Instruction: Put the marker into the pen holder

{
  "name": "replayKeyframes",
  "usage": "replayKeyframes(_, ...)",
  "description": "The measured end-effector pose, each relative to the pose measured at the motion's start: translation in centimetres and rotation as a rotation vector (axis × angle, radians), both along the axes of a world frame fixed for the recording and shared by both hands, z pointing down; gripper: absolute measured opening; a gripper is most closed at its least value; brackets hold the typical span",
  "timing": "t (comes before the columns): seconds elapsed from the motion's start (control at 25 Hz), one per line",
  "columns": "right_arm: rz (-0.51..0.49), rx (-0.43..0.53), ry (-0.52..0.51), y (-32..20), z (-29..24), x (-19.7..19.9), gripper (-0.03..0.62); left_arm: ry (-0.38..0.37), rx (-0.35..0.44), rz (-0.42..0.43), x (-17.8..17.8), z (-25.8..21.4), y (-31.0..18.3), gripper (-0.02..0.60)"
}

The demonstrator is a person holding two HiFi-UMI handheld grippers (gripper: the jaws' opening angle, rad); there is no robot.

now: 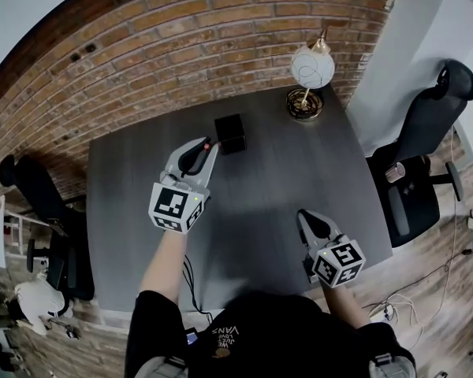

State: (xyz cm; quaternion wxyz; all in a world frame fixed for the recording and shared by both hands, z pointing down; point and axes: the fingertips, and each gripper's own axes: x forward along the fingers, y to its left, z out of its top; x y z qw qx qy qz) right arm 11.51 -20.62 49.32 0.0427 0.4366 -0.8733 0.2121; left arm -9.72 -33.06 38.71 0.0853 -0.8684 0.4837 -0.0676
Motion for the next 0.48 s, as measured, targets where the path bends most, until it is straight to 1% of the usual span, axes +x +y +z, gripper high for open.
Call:
replayKeyframes(0.28,0.016,-0.027,0.005,-0.9,1.1,1.5,0.002,0.03,-0.05,-0.031,0.0,2.4,-4.1,0.107)
replayKeyframes(0.48,0.035,-0.047,0.012,-1.9,2.0,2.7,0.002,0.024,-0.085,-0.04,0.4,4.3,-6.8,0.107)
